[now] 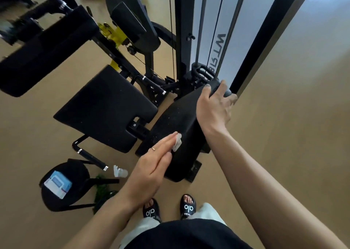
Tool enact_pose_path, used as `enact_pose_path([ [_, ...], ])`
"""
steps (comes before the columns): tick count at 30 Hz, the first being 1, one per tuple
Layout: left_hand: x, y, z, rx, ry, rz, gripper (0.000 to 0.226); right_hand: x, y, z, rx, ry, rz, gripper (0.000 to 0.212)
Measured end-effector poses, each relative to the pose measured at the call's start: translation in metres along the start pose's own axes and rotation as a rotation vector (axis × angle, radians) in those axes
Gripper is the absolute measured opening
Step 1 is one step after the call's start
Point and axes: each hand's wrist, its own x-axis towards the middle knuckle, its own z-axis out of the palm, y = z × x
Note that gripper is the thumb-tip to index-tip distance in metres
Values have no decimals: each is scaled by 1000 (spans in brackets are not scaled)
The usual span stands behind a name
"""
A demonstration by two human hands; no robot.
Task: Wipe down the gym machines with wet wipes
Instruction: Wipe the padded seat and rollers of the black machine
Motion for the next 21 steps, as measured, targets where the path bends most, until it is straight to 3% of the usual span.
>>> enact_pose_path([
  [5, -24, -13, -5, -28, -8, -83, 47, 3, 5, 1, 31, 27, -16, 56],
  [13, 67, 10, 9, -78, -110, -172, 48, 7, 6, 0, 21, 39, -24, 56],
  [18, 5, -12, 2, -50, -59, -118, 53, 3, 9, 1, 51, 30, -35, 56],
  [21, -34, -35, -5, -91, 14, -202, 51, 3, 6, 1, 48, 41, -39, 55],
])
